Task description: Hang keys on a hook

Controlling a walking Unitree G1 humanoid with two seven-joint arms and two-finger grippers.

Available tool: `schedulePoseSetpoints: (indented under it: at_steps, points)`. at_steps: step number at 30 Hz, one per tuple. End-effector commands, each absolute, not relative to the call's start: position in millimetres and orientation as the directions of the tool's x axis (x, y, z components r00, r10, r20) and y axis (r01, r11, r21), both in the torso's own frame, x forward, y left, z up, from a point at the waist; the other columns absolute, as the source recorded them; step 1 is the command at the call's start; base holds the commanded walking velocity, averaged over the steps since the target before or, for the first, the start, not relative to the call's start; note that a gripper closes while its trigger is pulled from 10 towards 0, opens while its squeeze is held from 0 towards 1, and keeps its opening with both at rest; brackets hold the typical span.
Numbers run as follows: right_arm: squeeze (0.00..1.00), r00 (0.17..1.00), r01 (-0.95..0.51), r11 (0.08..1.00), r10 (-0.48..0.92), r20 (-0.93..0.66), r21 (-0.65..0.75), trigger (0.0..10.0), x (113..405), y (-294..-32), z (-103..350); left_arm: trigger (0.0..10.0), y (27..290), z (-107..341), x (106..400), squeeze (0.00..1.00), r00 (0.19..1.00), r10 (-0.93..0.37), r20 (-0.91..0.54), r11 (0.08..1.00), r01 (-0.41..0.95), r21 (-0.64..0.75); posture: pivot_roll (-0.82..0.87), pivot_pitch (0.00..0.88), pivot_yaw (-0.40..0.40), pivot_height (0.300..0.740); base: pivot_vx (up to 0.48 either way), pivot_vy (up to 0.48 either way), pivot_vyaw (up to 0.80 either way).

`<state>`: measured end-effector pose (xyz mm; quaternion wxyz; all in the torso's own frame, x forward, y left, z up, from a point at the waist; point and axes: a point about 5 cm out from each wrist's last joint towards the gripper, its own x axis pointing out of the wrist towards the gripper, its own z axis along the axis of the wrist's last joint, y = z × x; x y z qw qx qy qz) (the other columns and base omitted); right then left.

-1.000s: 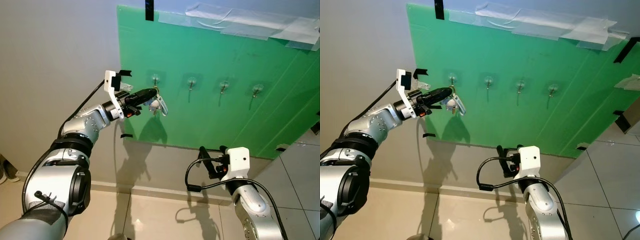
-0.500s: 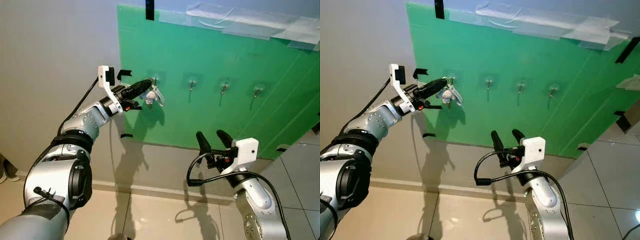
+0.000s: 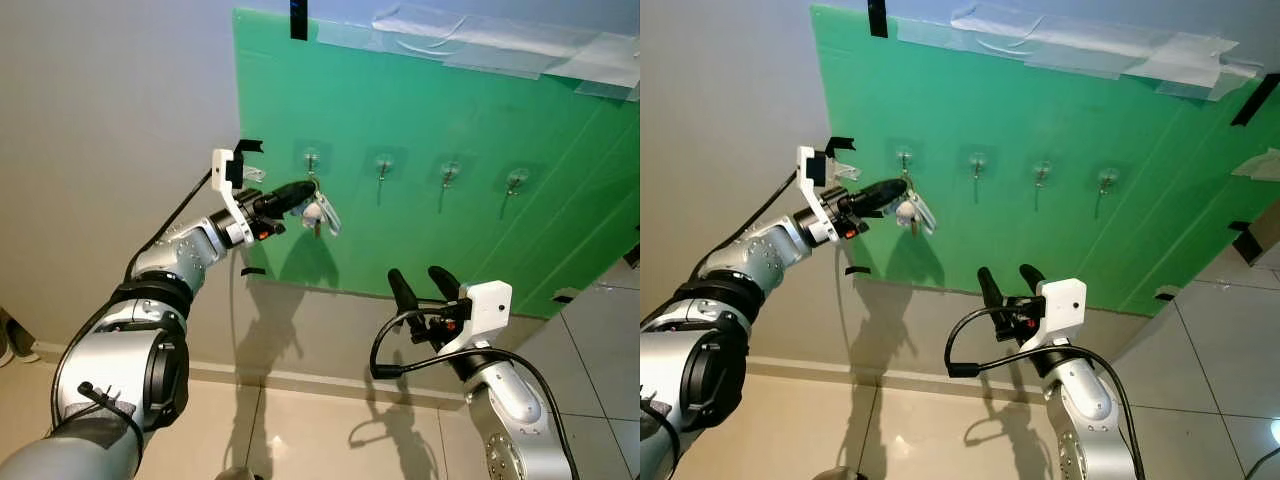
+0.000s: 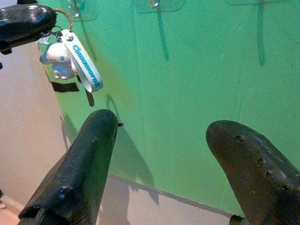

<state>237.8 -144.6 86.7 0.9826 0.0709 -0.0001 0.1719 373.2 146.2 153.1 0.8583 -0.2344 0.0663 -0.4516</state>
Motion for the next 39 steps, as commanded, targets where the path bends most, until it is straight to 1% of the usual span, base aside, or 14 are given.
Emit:
schedulePoseSetpoints:
  at_steps: [1,7,15,21,26,30,38,39]
  points:
    - [0.0,0.941,-0.337,0.933,0.338,0.013,0.124,10.0,236.2,-146.6,87.2,10.0,143.8,159.6,373.3,0.0,0.551,-0.829,0.099,0.471,0.782,-0.408,-0.04,0.0,-0.038,0.74,0.0,0.0,0.0]
    - [0.0,0.941,-0.336,0.934,0.337,0.016,0.124,10.0,236.4,-146.6,87.3,10.0,142.6,161.7,372.0,0.0,0.526,-0.843,0.113,0.449,0.804,-0.389,-0.03,0.0,-0.039,0.74,0.0,0.0,0.0]
    - [0.0,0.941,-0.339,0.932,0.337,0.035,0.128,10.0,238.1,-145.0,89.9,10.0,138.9,173.1,377.0,0.0,0.54,-0.821,0.184,0.43,0.798,-0.423,-0.04,0.0,-0.035,0.74,0.0,0.0,0.0]
    - [0.0,0.941,-0.338,0.932,0.336,0.039,0.13,10.0,238.0,-144.7,90.2,10.0,140.0,173.5,377.8,0.0,0.552,-0.809,0.199,0.429,0.787,-0.443,-0.04,0.0,-0.035,0.74,0.0,0.0,0.0]
    - [0.0,0.939,-0.345,0.93,0.343,0.039,0.127,10.0,238.3,-143.0,91.0,10.0,143.3,174.7,379.0,0.0,0.576,-0.786,0.226,0.423,0.766,-0.484,-0.04,0.0,-0.036,0.74,0.0,0.0,0.0]
    - [0.0,0.937,-0.348,0.929,0.346,0.035,0.123,10.0,238.4,-143.4,90.8,10.0,148.8,169.5,378.7,0.0,0.614,-0.753,0.235,0.417,0.723,-0.55,-0.04,0.0,-0.039,0.74,0.0,0.0,0.0]
    - [0.0,0.934,-0.356,0.927,0.355,0.028,0.12,10.0,239.3,-144.0,90.6,10.0,145.0,158.3,377.1,0.0,0.644,-0.733,0.218,0.397,0.667,-0.631,-0.04,0.0,-0.047,0.74,0.0,0.0,0.0]
    - [0.0,0.934,-0.358,0.926,0.357,0.027,0.119,10.0,239.3,-143.9,90.5,10.0,144.4,155.7,377.4,0.0,0.661,-0.72,0.209,0.404,0.645,-0.649,-0.04,0.0,-0.048,0.74,0.0,0.0,0.0]
